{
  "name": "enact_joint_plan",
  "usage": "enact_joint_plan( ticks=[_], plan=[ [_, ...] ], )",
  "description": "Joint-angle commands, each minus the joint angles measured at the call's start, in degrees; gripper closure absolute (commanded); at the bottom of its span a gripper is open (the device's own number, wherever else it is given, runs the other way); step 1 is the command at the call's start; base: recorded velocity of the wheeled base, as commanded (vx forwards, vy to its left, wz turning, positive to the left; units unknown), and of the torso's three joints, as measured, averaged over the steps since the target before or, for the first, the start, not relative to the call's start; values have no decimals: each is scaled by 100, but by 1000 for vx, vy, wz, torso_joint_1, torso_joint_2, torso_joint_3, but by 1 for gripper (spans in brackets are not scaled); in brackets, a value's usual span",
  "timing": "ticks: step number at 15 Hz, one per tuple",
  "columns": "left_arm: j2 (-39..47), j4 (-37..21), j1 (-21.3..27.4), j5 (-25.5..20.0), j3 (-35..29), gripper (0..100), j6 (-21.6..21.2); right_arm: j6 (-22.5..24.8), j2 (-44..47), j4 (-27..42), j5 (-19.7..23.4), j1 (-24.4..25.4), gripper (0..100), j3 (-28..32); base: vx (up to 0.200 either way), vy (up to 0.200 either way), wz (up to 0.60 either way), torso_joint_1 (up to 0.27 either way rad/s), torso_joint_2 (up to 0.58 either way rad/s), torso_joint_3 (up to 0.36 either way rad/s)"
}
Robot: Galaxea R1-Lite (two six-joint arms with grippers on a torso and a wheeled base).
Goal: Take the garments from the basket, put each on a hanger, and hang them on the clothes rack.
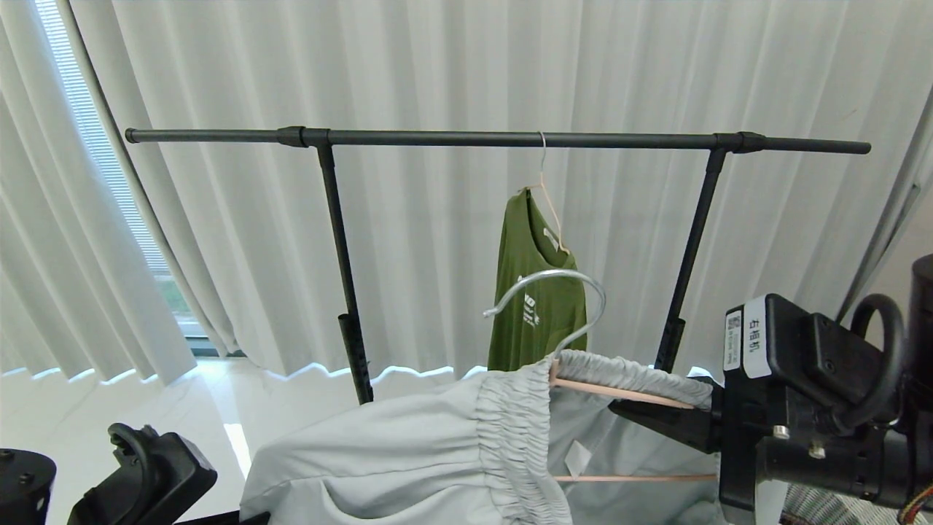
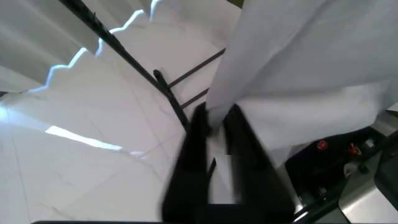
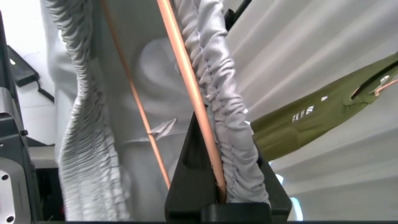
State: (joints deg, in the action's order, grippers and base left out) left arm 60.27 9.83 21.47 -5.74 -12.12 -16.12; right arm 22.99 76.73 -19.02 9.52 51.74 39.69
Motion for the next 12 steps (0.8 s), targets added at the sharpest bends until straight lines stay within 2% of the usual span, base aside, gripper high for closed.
enact_joint_plan(
  ticks=[1, 3, 4, 5, 6, 9, 12],
  plan=[
    [29, 2, -73, 47, 8, 100, 12, 4, -26, 47, -20, -32, 100, -23, 0, 0, 0, 0, 0, 0],
    [11, 2, -530, 117, 87, 100, -6, 4, -141, 302, -29, -138, 100, -14, 0, 0, 0, 0, 0, 0],
    [11, 2, -530, 117, 87, 100, -6, 4, -141, 302, -29, -138, 100, -14, 0, 0, 0, 0, 0, 0],
    [-7, 2, -978, 126, 131, 100, -41, 4, -228, 408, -29, -164, 100, -14, 0, 0, 0, 0, 0, 0],
    [11, 2, -1110, 126, 122, 100, -41, 4, -237, 408, -29, -181, 100, -14, 0, 0, 0, 0, 0, 0],
    [2, 2, -1092, 126, 122, 100, -93, 4, -237, 408, -29, -181, 100, 3, 0, 0, 0, 0, 0, 0],
    [-50, 2, -969, 117, 78, 100, -322, -76, -237, 408, -38, -199, 100, 3, 0, 0, 0, 0, 0, 0]
  ],
)
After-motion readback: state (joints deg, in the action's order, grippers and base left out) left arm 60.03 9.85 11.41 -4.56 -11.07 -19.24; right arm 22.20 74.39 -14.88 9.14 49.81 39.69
